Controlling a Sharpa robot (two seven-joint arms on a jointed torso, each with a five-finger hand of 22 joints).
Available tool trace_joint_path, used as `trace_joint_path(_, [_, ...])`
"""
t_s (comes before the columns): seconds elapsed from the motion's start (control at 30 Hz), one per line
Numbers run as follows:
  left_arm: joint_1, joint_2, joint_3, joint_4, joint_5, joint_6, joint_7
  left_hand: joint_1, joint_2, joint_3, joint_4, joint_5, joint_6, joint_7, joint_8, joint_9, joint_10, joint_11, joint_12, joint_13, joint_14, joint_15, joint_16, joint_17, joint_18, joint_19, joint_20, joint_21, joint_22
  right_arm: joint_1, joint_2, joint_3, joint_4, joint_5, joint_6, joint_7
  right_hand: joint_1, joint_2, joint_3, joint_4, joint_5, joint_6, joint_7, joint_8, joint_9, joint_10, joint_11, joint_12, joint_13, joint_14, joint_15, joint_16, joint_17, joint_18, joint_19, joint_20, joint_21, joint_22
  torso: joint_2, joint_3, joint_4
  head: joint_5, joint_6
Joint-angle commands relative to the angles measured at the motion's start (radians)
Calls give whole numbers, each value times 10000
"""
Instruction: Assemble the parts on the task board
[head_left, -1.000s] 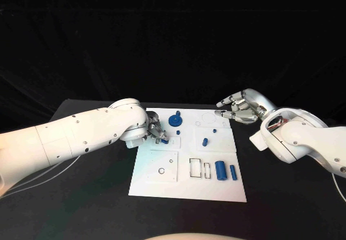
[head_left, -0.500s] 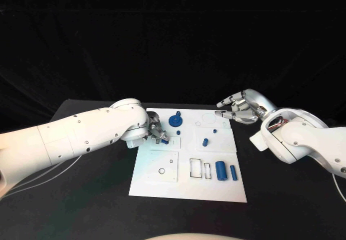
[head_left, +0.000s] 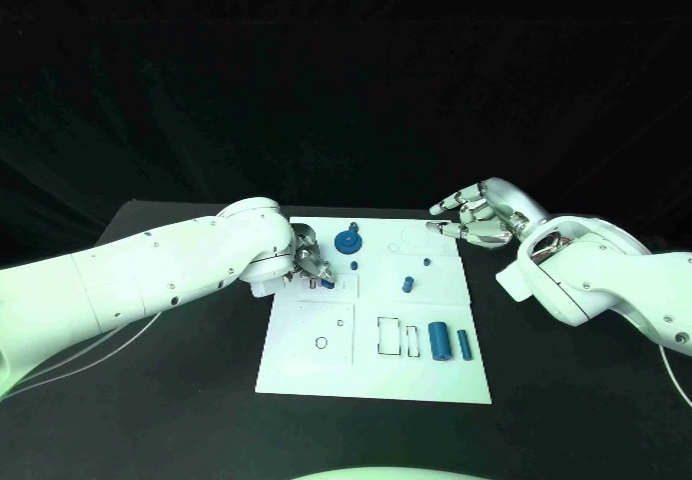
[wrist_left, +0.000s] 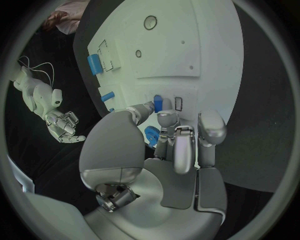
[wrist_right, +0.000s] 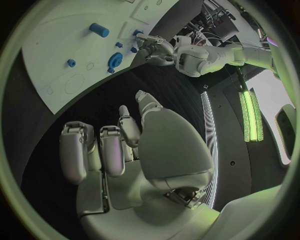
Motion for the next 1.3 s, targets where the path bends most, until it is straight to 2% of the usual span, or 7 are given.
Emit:
trace_joint_path(0.03, [-15,33,-13,1,-62,370,-55,-58,27,657,-754,33,46,-64,61,-8,97,-20,66,25,872,-78,37,1918,-114,84,-18,28,19,-11,2,0,20,-112,121,14,3,50,7,14,52,59,17,-5,9,45,-34,-19,0,662,-86,-58,1072,53,9,-76,-46,1514,0,-3,-3,7,-4])
trace_joint_path(0.4, [-17,44,-16,32,-168,544,-127,-268,-38,466,-751,33,168,-125,166,71,176,-68,165,109,872,-116,36,1918,-123,115,-39,63,77,-23,3,0,27,-110,159,8,-9,50,4,22,56,60,16,-5,10,50,-33,-14,4,660,-86,-64,1063,55,5,-76,-54,1510,-1,1,4,28,-3])
trace_joint_path(0.53, [-18,55,-16,36,-178,526,-137,-478,-32,302,-641,31,217,-140,217,109,237,-82,253,188,874,-130,40,1924,-134,147,-51,96,135,-27,4,0,21,-109,168,5,-9,50,4,22,56,60,16,-5,10,50,-33,-14,4,660,-86,-64,1063,55,5,-76,-54,1510,2,-4,5,-14,-9])
trace_joint_path(0.77, [-18,84,-16,31,-193,462,-174,-872,-7,-139,-377,31,283,-160,287,165,318,-102,389,304,876,-148,41,1927,-158,219,-72,166,263,-32,4,0,18,-106,167,6,-9,50,4,22,56,60,16,-5,10,50,-33,-14,4,660,-86,-64,1063,55,5,-76,-54,1510,1,2,-1,10,-16])
trace_joint_path(1.17, [-36,109,-11,65,-383,506,-318,-968,42,-318,-276,32,304,-175,313,186,361,-114,480,390,877,-160,42,1930,-180,291,-86,232,389,-42,-1,0,37,-96,177,9,-14,51,3,26,58,62,16,-5,10,47,-34,-18,-1,660,-87,-66,1061,57,0,-76,-61,1505,2,10,-7,11,-6])
trace_joint_path(1.3, [-38,140,-10,56,-427,575,-352,-982,42,-358,-261,32,311,-179,321,192,371,-117,499,408,878,-164,44,1932,-186,307,-89,247,417,-43,-4,0,43,-96,181,0,-26,52,-1,35,61,65,15,-4,11,40,-34,-27,-12,659,-87,-70,1055,61,-9,-76,-77,1495,5,2,-5,3,-17])
